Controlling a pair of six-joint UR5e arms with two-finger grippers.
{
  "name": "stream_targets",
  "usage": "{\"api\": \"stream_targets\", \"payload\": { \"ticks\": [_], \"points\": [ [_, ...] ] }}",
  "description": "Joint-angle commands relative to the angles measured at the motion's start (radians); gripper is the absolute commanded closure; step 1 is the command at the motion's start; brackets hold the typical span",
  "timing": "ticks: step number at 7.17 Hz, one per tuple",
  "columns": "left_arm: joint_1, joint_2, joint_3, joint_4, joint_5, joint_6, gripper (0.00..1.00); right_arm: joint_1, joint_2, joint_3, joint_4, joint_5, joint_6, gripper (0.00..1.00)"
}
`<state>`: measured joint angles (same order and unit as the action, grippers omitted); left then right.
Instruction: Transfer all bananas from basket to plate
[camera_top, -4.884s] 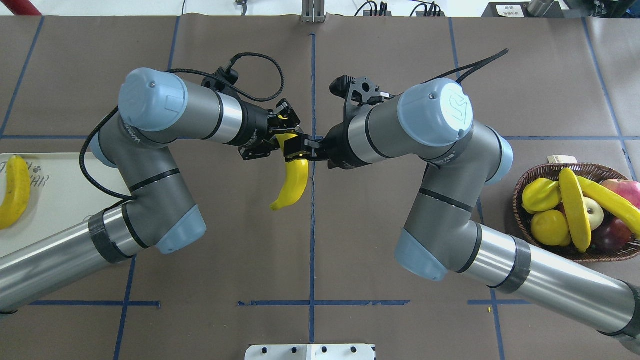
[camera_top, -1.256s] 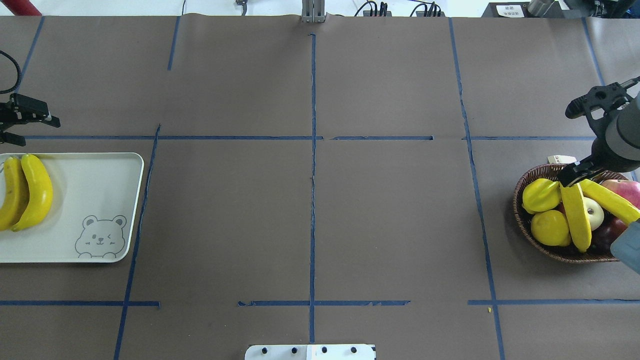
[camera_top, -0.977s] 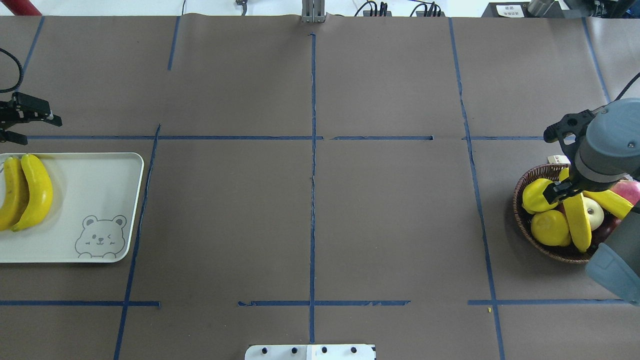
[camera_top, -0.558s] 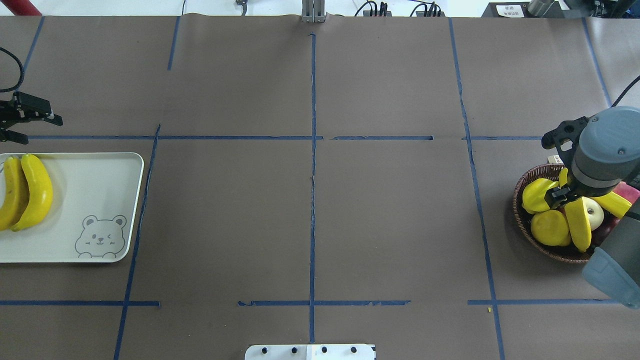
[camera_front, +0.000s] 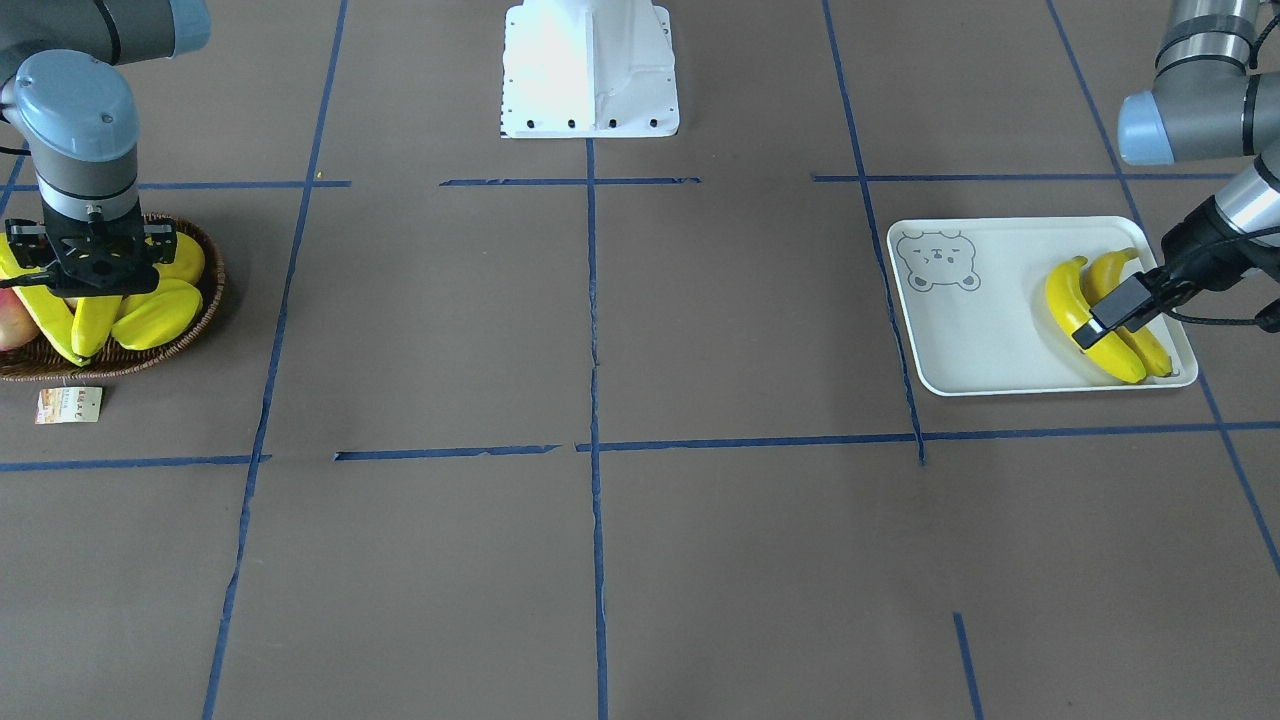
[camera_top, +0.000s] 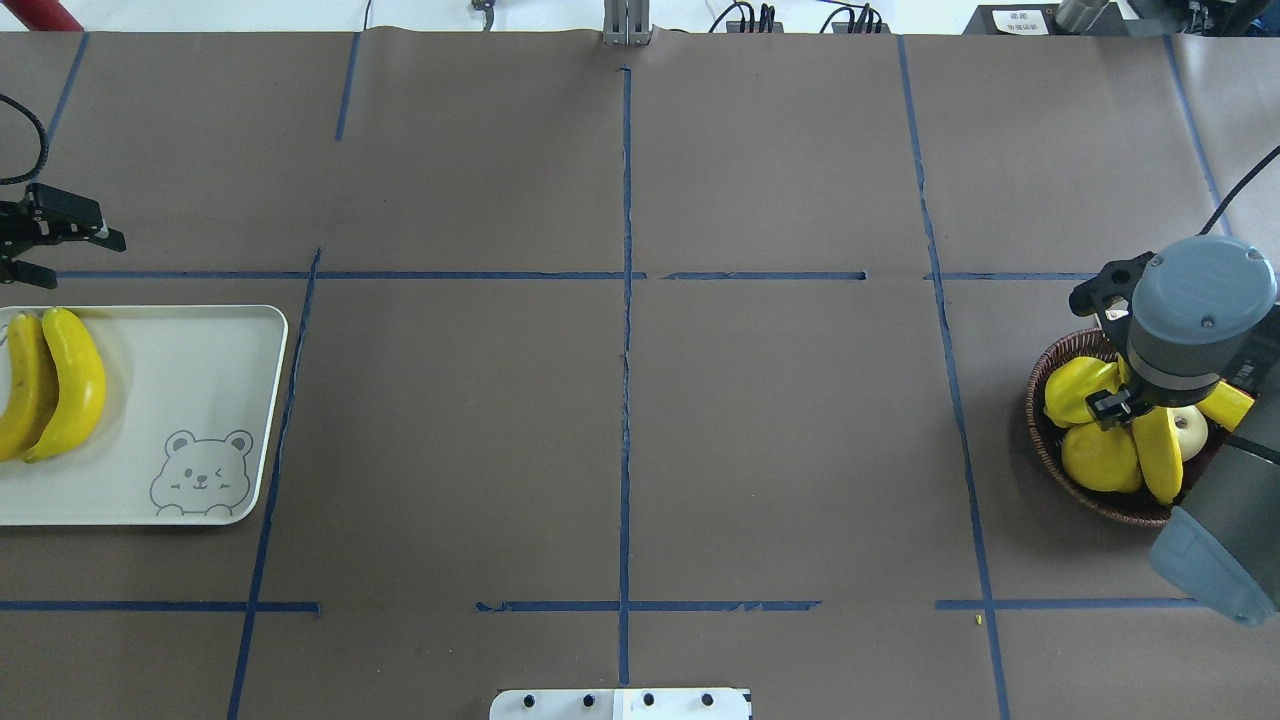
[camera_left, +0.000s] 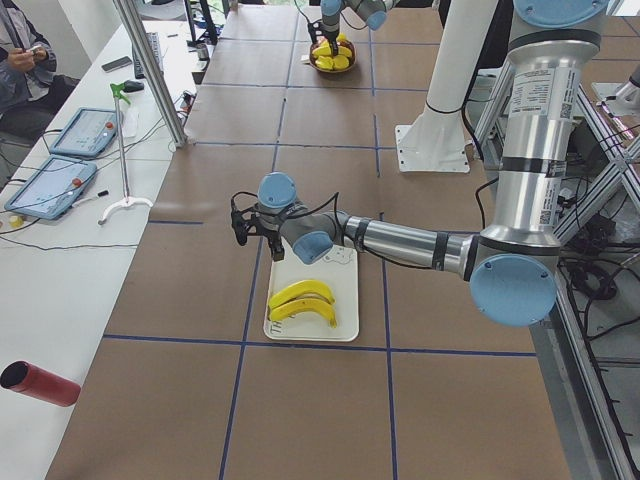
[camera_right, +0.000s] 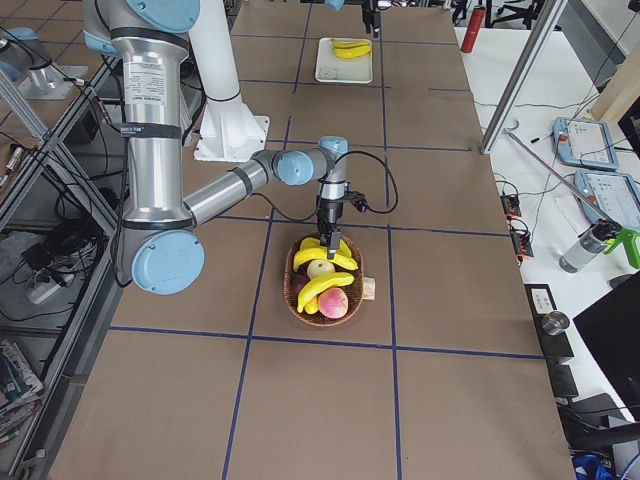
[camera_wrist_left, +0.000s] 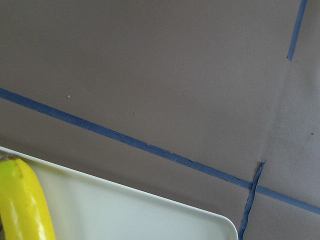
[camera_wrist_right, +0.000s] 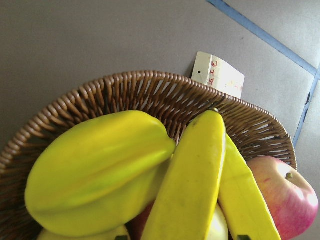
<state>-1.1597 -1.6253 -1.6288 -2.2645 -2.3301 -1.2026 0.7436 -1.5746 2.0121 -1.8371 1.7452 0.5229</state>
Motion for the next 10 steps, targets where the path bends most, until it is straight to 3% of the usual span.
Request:
{"api": "stream_targets", "payload": {
  "ticks": [1,2,5,6,8,9,10],
  "points": [
    [0.000,-0.001,-0.002,-0.001,0.000,0.000,0.00,-0.001,-0.007,-0.004,-0.001,-0.015,-0.006,0.33],
    [0.000,-0.002,-0.002,-0.001,-0.002,0.000,0.00,-0.001,-0.007,-0.004,-0.001,-0.015,-0.009,0.39],
    [0.000,-0.002,-0.002,-0.001,-0.003,0.000,0.00,0.000,-0.007,0.003,-0.001,-0.016,-0.009,0.90],
    [0.000,-0.004,-0.002,0.000,-0.003,0.000,0.00,0.006,-0.007,0.037,-0.013,-0.016,-0.011,0.95],
    [0.000,-0.010,-0.002,0.000,-0.003,-0.002,0.00,0.070,0.052,0.216,-0.301,-0.015,-0.117,0.96],
    [0.002,-0.016,-0.002,0.000,-0.003,-0.003,0.00,0.109,0.153,0.229,-0.380,-0.004,-0.156,0.96],
    [0.003,-0.027,-0.003,0.002,-0.003,-0.006,0.00,0.108,0.221,0.200,-0.370,0.040,-0.144,0.95]
  ]
}}
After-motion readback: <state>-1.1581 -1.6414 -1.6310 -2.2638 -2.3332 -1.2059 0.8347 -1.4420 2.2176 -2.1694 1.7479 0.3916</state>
